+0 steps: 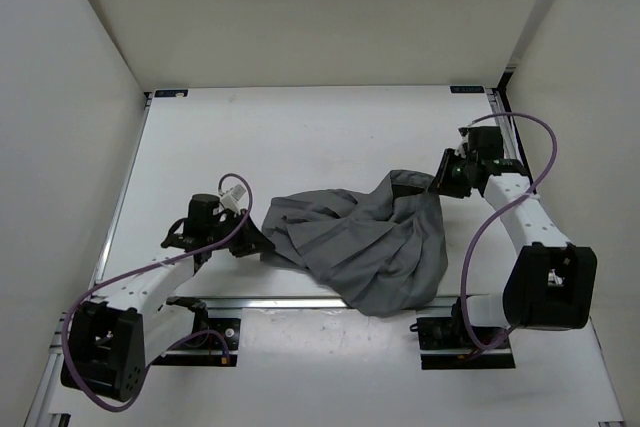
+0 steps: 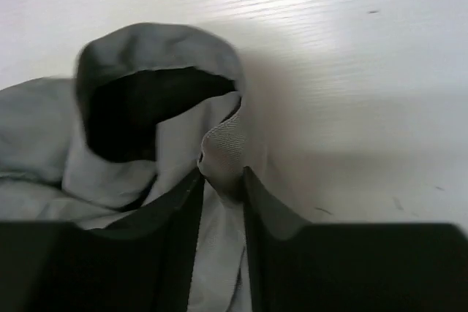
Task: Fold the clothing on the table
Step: Flatten the skirt out
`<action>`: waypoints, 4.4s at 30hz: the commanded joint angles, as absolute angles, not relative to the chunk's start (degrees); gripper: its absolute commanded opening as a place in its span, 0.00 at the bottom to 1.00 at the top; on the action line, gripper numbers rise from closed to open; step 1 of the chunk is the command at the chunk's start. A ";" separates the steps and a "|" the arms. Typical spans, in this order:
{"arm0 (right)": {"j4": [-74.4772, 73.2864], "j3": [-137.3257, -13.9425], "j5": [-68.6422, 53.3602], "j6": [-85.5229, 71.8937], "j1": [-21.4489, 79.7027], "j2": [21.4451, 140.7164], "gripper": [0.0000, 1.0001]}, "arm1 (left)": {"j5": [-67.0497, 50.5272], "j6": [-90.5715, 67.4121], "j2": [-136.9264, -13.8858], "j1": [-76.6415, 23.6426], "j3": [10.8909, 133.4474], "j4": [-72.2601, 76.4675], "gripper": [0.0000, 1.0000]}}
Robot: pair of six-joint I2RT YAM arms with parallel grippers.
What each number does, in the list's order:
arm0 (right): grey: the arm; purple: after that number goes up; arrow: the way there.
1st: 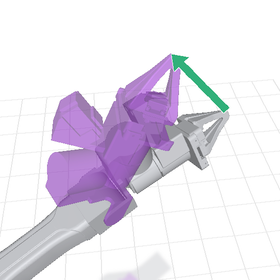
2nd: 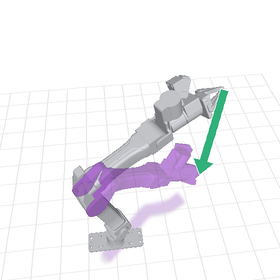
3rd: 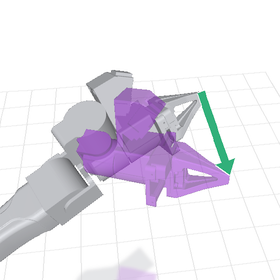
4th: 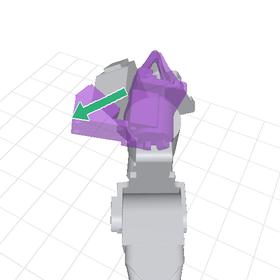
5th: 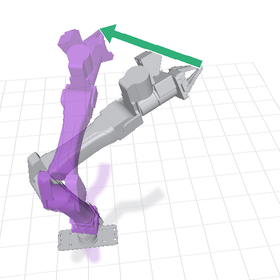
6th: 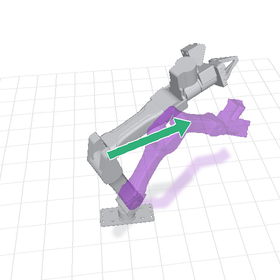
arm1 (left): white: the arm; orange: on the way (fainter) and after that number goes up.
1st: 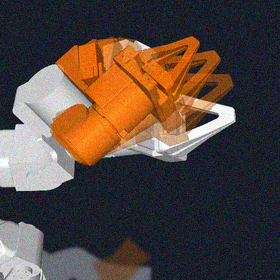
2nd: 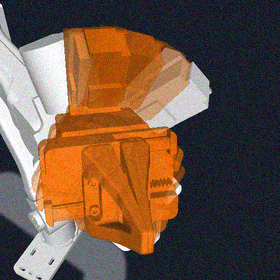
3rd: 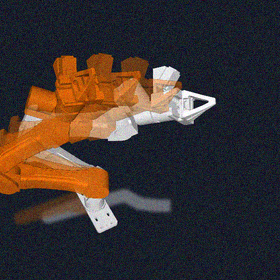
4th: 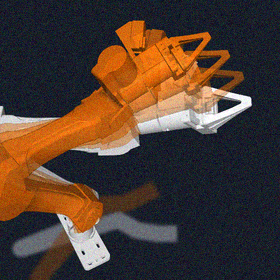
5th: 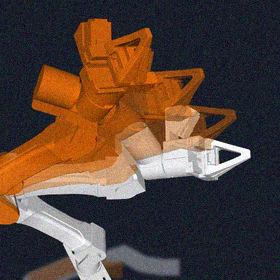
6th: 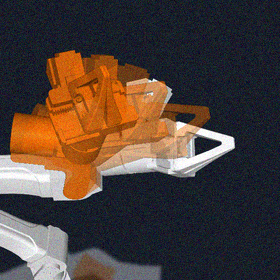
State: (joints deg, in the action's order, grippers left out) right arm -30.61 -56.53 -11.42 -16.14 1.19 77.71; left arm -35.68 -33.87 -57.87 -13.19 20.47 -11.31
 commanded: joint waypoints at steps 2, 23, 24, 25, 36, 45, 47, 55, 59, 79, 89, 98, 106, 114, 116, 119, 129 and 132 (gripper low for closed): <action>-35.31 -65.19 17.44 -16.00 7.20 75.59 0.53 | -38.58 -33.74 -59.06 -12.66 26.10 -10.28 0.00; -19.96 -65.75 -29.96 -22.50 8.52 93.42 0.49 | -42.37 -41.04 -66.18 -14.77 30.33 2.73 0.00; -20.04 -65.74 -30.84 -22.41 8.61 93.78 0.49 | -42.10 -41.04 -66.18 -14.42 29.97 2.81 0.00; -19.60 -65.05 -31.72 -22.76 8.70 94.13 0.49 | -41.93 -40.87 -66.01 -14.76 29.88 2.73 0.00; -23.11 -62.49 -31.74 -22.60 11.42 92.02 0.36 | -41.57 -40.43 -65.48 -13.72 27.42 2.29 0.00; -37.94 -69.85 -22.70 -17.76 13.71 93.51 0.00 | -41.75 -40.52 -65.56 -13.27 26.72 2.37 0.00; -40.24 -75.22 -19.53 -16.62 14.67 94.13 0.00 | -42.18 -40.43 -65.39 -13.18 26.89 2.28 0.00; -36.83 -104.82 -26.69 -15.99 14.16 110.00 0.38 | -42.28 -40.61 -66.71 -14.06 26.81 1.58 0.00; -45.33 -114.68 -23.66 -15.03 12.57 119.61 0.43 | -42.54 -40.34 -67.41 -14.50 26.72 1.40 0.00; -38.50 -92.02 -0.62 -10.19 14.94 111.09 0.47 | -43.42 -40.78 -67.06 -11.60 25.31 2.37 0.00; -43.06 -97.56 0.62 -13.18 12.56 117.77 0.47 | -43.59 -40.78 -67.24 -10.99 24.70 2.11 0.00; -46.22 -99.14 -2.46 -13.53 13.45 122.25 0.13 | -43.60 -41.75 -66.97 -9.58 23.73 3.51 0.00; -56.23 -101.78 -5.63 -11.34 16.52 110.95 0.00 | -43.77 -41.83 -66.44 -8.61 23.38 3.69 0.00; -57.92 -93.18 -3.70 -17.31 17.51 87.47 0.00 | -43.86 -41.48 -67.15 -8.08 23.82 3.08 0.00; -55.39 -86.35 -0.19 -18.80 14.26 81.59 0.00 | -43.94 -41.83 -67.32 -7.91 24.26 3.51 0.00; -52.22 -76.76 5.09 -18.02 6.45 78.75 0.04 | -44.47 -41.83 -67.15 -8.35 24.26 3.43 0.00; -47.03 -79.45 11.26 -14.59 10.27 83.66 0.56 | -44.21 -42.10 -65.83 -9.14 23.47 3.95 0.00; -42.81 -77.88 2.39 -15.29 9.50 86.30 0.55 | -44.03 -42.01 -65.83 -9.49 23.20 3.78 0.00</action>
